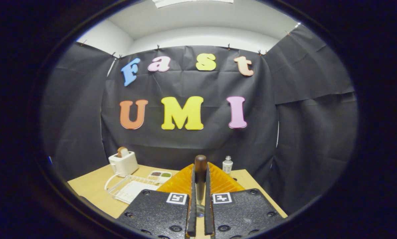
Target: Take the plate from the dish rack, then take the spoon from the basket and place it into the plate.
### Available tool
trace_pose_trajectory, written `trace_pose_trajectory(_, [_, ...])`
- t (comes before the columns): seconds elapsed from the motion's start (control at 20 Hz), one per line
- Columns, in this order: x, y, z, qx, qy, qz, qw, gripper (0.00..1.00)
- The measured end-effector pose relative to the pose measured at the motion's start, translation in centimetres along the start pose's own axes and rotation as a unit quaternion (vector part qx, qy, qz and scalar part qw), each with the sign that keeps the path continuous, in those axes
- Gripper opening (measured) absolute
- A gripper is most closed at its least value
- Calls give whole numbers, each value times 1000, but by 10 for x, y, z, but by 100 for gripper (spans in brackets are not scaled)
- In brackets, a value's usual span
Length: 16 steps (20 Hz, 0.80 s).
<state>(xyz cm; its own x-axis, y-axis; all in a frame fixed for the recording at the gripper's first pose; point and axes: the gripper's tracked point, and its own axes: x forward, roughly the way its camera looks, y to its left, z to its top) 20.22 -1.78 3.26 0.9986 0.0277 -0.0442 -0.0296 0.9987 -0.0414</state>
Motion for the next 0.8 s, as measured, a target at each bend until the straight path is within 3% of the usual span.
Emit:
trace_pose_trajectory(0.3, [-41, 95, -89, -22, 4, 51, 998, 15])
trace_pose_trajectory(0.45, [-50, 130, -146, -1, 45, 72, 996, 15])
trace_pose_trajectory(0.8, [-39, 104, -199, 12, 65, 11, 998, 15])
